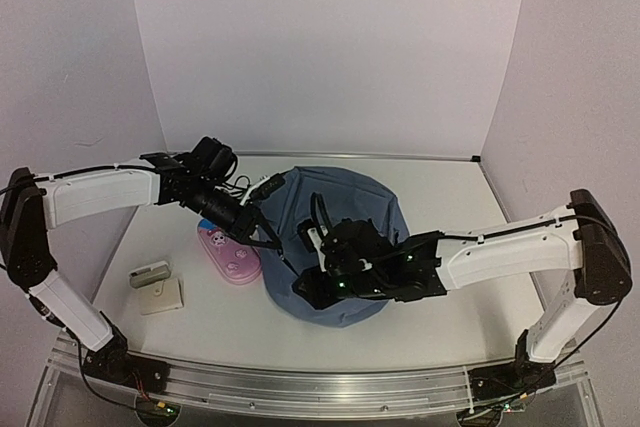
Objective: Pack the student bag
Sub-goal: Unzip the student bag at the center of the board.
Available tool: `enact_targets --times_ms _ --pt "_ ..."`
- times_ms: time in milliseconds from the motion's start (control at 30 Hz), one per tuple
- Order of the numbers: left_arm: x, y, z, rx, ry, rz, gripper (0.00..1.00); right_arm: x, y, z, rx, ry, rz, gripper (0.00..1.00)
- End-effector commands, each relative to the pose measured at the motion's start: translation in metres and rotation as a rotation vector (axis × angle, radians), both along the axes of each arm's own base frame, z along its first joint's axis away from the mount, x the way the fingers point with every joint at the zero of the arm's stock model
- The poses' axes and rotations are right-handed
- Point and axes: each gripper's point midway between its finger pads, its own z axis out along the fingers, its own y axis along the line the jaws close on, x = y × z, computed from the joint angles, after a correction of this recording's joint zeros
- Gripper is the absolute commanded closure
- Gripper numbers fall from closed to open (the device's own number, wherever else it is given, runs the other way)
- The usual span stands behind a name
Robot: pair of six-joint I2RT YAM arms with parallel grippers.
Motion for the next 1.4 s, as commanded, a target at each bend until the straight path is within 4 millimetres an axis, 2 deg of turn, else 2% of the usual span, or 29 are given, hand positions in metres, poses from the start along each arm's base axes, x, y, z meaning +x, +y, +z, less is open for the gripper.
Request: enact_targets --times_ms 0,133,200,500,700,1133,1367 --pt "0.003 -0.004 0.009 -0.055 -0.027 -0.019 1.0 0.003 0.015 0.007 0.016 -0.026 0.003 0.78" --pt "0.009 -0.002 0.006 -0.039 -0.039 0.004 1.0 0.001 0.018 0.006 0.011 -0.031 0.006 0.96" --pt "0.021 0.002 0.001 0.009 -0.072 0.065 1.0 -0.003 0.019 0.004 0.011 -0.023 0.021 1.0" --pt "0.07 0.021 0.0 0.191 -0.218 0.244 1.0 -0.041 0.018 -0.004 0.005 0.019 0.098 1.0" --pt "0.087 0.022 -0.006 0.232 -0.227 0.275 1.0 -0.061 0.013 0.0 0.016 0.027 0.12 1.0" --pt "0.139 0.029 -0.01 0.295 -0.316 0.408 1.0 -0.089 0.014 0.007 0.04 0.05 0.182 1.0" --pt "0.169 0.051 -0.015 0.352 -0.369 0.536 1.0 -0.102 0.017 0.009 0.053 0.058 0.199 1.0"
